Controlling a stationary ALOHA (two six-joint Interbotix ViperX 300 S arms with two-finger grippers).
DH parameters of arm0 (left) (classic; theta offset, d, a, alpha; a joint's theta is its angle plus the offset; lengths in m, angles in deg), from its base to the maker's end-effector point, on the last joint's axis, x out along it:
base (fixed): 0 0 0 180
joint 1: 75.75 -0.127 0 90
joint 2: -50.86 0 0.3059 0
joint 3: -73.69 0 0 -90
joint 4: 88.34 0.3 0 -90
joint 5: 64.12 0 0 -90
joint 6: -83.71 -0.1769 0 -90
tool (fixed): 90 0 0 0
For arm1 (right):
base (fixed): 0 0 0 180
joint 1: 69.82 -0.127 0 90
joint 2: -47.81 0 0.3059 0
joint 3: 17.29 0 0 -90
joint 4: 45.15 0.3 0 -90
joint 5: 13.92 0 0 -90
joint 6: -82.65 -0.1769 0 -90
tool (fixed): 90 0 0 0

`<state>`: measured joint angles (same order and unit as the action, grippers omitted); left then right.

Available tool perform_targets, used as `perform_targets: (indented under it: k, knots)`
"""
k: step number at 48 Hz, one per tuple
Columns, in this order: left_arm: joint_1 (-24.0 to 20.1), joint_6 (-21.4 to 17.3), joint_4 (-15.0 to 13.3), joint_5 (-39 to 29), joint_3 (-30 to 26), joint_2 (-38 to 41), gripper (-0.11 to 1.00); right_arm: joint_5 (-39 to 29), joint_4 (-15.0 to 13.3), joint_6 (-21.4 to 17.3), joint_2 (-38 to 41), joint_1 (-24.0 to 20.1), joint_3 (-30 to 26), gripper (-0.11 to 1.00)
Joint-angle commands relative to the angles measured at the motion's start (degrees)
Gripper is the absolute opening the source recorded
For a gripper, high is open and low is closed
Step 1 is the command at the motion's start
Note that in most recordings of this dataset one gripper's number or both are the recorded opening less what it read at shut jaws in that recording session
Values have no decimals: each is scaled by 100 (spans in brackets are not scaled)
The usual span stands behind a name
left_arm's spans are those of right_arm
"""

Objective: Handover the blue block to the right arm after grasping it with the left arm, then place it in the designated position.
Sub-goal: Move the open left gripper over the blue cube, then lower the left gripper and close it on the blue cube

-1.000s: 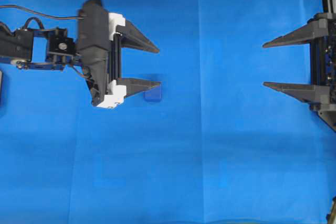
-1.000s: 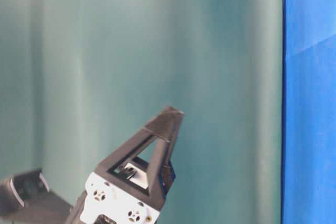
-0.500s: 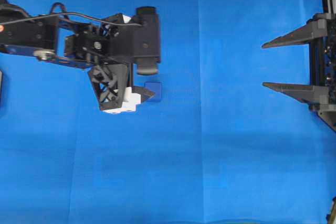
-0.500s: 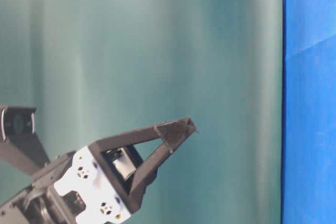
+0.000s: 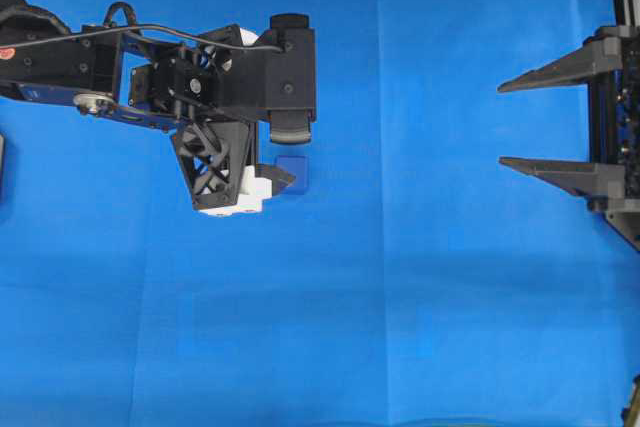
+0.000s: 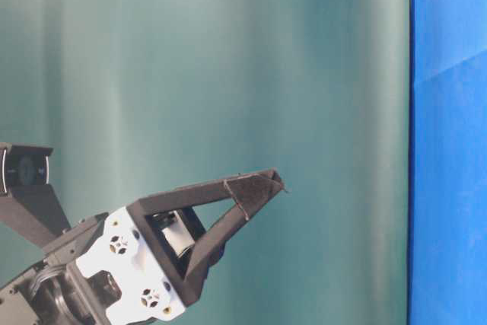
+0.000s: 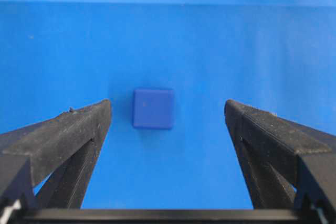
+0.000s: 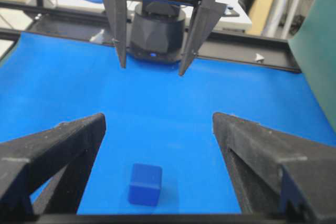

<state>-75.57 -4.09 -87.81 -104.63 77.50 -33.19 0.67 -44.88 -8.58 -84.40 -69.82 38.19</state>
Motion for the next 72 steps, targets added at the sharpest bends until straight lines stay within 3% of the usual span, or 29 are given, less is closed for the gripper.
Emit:
perform_targets:
  k: [1, 33, 52, 72]
  knots:
    - [9, -9, 9, 26, -132, -70, 91, 44, 9, 9, 35, 0, -167, 98]
    - [9, 0, 18, 141, -70, 18, 91, 44, 9, 9, 53, 0, -167, 98]
    - [18, 44, 18, 1266, 668, 483, 91, 53, 18, 9, 105, 0, -158, 98]
    - [0, -9, 44, 2057, 967, 1187, 91, 88, 9, 9, 211, 0, -141, 98]
